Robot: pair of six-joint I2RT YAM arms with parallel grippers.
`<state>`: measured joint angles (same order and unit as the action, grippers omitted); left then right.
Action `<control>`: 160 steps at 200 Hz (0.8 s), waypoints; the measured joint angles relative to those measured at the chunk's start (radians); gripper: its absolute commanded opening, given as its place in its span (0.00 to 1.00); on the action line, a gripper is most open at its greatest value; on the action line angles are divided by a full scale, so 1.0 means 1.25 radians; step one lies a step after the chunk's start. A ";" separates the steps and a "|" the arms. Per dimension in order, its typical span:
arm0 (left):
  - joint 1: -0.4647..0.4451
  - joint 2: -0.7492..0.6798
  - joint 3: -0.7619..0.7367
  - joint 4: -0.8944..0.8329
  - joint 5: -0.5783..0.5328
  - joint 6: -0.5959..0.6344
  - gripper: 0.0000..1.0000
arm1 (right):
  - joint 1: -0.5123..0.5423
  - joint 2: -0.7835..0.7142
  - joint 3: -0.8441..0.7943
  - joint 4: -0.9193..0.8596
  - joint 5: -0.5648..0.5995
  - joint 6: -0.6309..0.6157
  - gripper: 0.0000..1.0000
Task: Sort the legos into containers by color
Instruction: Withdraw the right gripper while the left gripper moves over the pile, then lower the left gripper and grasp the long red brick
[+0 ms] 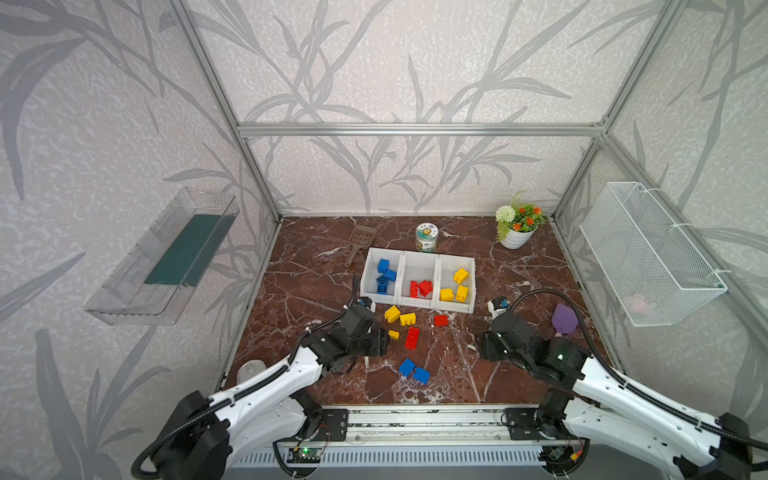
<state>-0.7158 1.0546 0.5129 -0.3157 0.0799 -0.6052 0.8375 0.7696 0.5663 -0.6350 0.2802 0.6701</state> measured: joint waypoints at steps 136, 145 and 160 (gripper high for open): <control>-0.098 0.381 0.260 0.009 0.027 0.097 0.61 | 0.000 0.042 0.002 -0.040 0.020 0.072 0.65; -0.102 0.401 0.274 0.002 0.025 0.102 0.61 | 0.000 0.041 0.002 -0.040 0.020 0.072 0.65; -0.110 0.431 0.293 -0.010 0.020 0.108 0.60 | 0.000 0.039 0.002 -0.040 0.020 0.074 0.65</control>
<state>-0.8528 1.5936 0.8787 -0.3279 0.1051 -0.4698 0.8375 0.8181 0.5690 -0.6849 0.3054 0.7628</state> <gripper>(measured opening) 0.603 0.648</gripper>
